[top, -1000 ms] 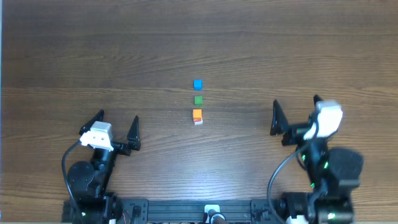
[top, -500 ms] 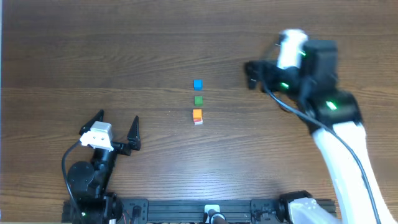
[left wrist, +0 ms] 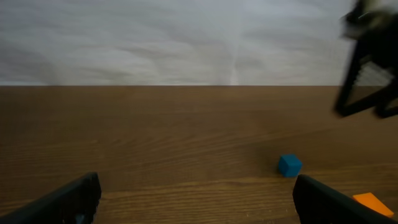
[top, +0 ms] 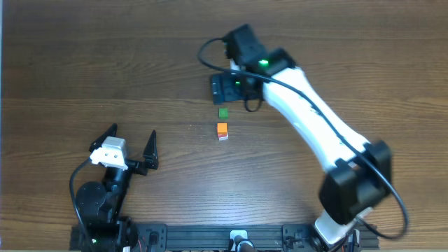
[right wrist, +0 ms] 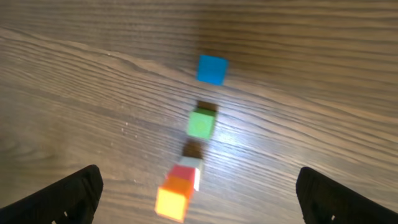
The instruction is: Stack Cubes
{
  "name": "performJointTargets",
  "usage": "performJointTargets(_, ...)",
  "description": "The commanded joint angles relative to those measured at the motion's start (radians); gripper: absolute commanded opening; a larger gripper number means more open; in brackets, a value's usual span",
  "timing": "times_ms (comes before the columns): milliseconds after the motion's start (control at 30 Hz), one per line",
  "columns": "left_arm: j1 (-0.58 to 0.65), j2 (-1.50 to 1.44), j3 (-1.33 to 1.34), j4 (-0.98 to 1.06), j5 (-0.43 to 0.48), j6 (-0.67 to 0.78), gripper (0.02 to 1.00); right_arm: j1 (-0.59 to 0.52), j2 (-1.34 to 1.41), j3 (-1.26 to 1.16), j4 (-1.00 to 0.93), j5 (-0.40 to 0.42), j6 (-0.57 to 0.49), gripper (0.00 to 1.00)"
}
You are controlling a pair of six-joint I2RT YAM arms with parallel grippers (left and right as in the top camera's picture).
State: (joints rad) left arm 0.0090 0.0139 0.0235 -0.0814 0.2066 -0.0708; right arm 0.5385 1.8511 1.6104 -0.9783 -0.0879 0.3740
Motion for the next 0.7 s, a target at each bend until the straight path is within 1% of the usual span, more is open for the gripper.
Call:
performJointTargets(33,0.004,-0.008,-0.007,0.003,0.006,0.014,1.0,0.033,0.095,0.084,-0.005,0.066,0.066,0.991)
performJointTargets(233,0.004,-0.008,-0.007,0.004,0.006,0.014,0.998,0.054,0.206,0.124,0.0,0.071,0.075,0.991)
performJointTargets(467,0.004,-0.008,-0.007,0.003,0.006,0.013,1.0,0.069,0.314,0.124,-0.002,0.081,0.119,0.993)
performJointTargets(700,0.004,-0.008,-0.007,0.003,0.006,0.013,1.0,0.09,0.357,0.124,-0.018,0.087,0.151,0.991)
